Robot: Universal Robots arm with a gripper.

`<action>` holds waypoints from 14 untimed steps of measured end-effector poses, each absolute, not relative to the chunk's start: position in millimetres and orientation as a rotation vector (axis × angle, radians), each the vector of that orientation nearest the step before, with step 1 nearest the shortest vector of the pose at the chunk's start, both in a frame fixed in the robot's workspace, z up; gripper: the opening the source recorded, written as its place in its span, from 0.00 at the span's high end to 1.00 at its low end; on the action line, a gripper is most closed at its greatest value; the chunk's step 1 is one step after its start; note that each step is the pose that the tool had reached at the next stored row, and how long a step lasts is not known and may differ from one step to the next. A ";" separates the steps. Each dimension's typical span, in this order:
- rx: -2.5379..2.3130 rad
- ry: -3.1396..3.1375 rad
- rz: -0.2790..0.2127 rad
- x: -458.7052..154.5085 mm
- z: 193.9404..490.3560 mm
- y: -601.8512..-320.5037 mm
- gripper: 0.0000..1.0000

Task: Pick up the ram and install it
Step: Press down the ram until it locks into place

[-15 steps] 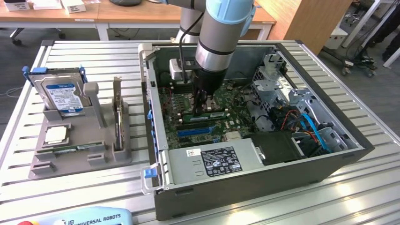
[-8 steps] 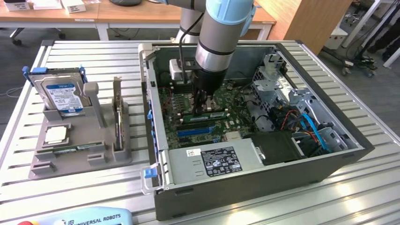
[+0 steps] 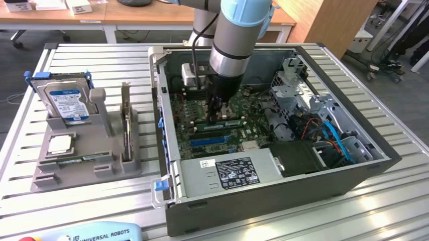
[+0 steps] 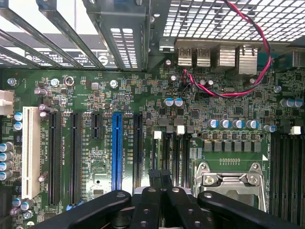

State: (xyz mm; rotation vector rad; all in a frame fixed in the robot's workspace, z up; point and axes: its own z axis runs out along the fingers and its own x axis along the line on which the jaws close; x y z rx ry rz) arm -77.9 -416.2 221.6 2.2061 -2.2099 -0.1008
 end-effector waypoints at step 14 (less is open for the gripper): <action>2.206 -2.210 -0.101 -77.9 242.0 -416.2 0.90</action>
